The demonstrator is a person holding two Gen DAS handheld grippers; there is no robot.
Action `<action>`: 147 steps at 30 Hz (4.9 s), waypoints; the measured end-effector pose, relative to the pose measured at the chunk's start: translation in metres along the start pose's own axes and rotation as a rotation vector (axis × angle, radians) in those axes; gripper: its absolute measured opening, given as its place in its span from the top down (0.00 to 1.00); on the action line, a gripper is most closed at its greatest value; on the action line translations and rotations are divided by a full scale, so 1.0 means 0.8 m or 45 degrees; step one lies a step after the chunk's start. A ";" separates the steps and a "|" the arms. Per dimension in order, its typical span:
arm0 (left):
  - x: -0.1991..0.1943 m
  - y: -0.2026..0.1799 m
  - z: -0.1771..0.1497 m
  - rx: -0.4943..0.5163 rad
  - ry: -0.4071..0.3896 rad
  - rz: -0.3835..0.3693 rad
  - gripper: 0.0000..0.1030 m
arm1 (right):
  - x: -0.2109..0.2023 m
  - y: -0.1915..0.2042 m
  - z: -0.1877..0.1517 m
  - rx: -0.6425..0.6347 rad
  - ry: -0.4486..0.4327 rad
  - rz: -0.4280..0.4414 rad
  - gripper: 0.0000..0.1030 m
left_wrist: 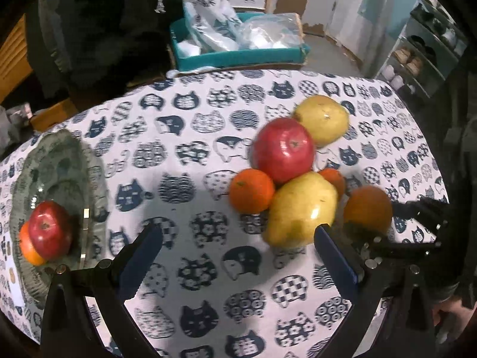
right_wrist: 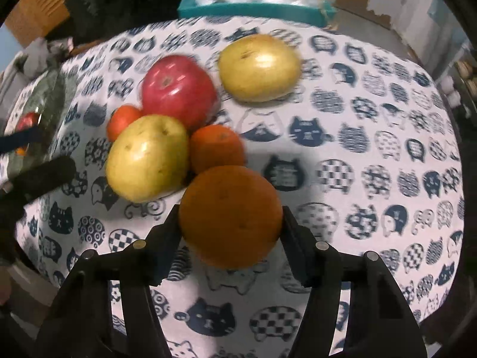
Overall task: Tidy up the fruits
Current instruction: 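Grasp an orange with the right tool while the left tool grasps a yellow pear, then lift the orange and yellow pear and carry them toward the green bowl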
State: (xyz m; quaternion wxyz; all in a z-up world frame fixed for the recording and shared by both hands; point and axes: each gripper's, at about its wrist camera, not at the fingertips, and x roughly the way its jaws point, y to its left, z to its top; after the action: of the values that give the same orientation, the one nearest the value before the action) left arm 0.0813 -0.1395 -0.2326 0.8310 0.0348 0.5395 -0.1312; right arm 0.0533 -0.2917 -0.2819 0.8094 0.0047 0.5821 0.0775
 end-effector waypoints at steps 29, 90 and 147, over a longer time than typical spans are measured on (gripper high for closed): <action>0.074 -0.064 0.006 0.048 0.107 -0.007 0.31 | -0.013 -0.080 -0.001 0.227 -0.073 -0.023 0.39; -0.205 0.031 0.008 -0.051 -0.484 0.012 0.36 | -0.235 0.033 0.021 -0.020 -0.687 -0.027 0.39; -0.191 0.336 -0.043 -0.549 -0.373 0.250 0.36 | -0.133 0.332 0.155 -0.375 -0.526 0.251 0.39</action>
State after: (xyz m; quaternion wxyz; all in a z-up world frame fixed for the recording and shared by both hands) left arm 0.0611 0.1541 -0.1312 0.8971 -0.1100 0.4231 0.0642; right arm 0.1052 -0.0332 -0.1156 0.8915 -0.0406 0.3839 0.2371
